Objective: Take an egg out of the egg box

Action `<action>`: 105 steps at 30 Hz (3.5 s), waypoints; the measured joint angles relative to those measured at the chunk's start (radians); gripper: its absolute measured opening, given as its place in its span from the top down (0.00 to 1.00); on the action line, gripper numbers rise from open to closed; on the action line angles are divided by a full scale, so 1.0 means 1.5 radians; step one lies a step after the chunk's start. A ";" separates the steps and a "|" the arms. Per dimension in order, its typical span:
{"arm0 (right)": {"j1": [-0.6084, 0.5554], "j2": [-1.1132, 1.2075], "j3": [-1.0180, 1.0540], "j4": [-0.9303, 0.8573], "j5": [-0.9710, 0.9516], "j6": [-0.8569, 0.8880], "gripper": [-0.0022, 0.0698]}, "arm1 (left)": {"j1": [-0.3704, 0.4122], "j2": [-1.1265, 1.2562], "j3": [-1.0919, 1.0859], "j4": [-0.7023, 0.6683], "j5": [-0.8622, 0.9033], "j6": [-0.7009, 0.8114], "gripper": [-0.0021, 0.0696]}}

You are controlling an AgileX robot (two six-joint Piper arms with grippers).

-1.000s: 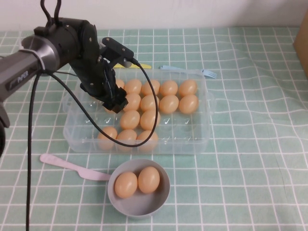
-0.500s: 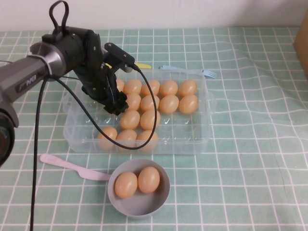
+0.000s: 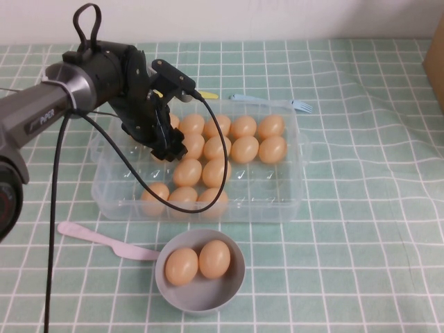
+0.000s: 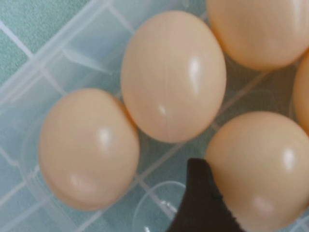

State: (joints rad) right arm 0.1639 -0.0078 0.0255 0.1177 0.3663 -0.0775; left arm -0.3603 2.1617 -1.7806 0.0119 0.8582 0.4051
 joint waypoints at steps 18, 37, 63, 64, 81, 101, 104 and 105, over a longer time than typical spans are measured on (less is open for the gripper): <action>0.000 0.000 0.000 0.000 0.000 0.000 0.99 | -0.001 -0.091 0.017 0.004 0.086 -0.006 0.49; 0.000 -0.001 0.000 0.000 0.000 0.000 0.99 | -0.228 -0.318 0.206 -0.071 0.242 -0.013 0.50; 0.000 -0.003 0.000 0.000 0.000 0.000 0.99 | -0.274 -0.245 0.288 -0.047 0.213 -0.013 0.50; 0.000 -0.002 0.000 0.000 0.000 0.000 0.99 | -0.274 -0.240 0.290 -0.047 0.208 -0.013 0.50; 0.000 -0.004 0.000 0.000 0.000 0.000 0.99 | -0.274 -0.212 0.293 -0.048 0.147 -0.010 0.47; 0.000 -0.004 0.000 0.000 0.000 0.000 0.99 | -0.274 -0.422 0.331 -0.055 0.119 -0.010 0.68; 0.000 -0.004 0.000 0.000 0.000 0.000 0.99 | -0.274 -0.519 0.411 -0.055 0.043 -0.013 0.90; 0.000 -0.004 0.000 0.000 0.000 0.000 0.99 | -0.274 -0.544 0.435 -0.054 0.014 -0.018 0.92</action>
State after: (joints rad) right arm 0.1639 -0.0138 0.0255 0.1177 0.3663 -0.0775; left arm -0.7713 1.3456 -1.1281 -0.0689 0.8794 0.3787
